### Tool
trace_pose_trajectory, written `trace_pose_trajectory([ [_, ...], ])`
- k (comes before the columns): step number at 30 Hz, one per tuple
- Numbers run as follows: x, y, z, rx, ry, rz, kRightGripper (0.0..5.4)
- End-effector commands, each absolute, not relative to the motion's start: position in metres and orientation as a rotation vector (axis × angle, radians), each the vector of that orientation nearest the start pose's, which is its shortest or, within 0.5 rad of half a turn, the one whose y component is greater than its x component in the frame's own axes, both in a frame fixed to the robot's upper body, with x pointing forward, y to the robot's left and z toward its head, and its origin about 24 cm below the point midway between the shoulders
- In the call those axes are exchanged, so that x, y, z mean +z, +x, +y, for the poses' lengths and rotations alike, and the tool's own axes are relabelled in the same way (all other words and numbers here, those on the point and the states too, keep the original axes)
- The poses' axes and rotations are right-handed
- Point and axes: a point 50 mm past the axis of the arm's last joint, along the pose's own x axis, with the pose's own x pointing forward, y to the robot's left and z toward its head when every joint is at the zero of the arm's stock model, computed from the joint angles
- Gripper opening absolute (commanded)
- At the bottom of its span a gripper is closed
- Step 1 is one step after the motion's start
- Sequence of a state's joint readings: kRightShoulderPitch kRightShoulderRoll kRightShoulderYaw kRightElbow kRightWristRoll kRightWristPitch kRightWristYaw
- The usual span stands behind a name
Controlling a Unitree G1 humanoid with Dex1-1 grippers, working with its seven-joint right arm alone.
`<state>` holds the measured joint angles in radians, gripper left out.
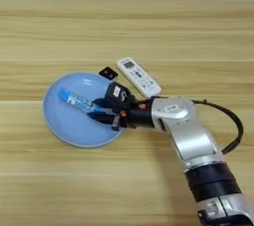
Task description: Move the objects on the table
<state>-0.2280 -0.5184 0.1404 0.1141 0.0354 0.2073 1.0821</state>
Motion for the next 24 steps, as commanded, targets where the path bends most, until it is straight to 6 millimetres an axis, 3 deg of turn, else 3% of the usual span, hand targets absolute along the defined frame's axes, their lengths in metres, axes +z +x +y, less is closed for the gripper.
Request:
trace_pose_trajectory([
  [1, 0.076, 0.275, -0.185, 1.088, -0.491, 0.313, 1.37],
  [4, 0.074, 0.274, -0.185, 1.094, -0.494, 0.319, 1.37],
  [10, 0.073, 0.273, -0.184, 1.097, -0.491, 0.325, 2.3],
  [24, 0.089, 0.282, -0.187, 1.057, -0.45, 0.267, 3.6],
])
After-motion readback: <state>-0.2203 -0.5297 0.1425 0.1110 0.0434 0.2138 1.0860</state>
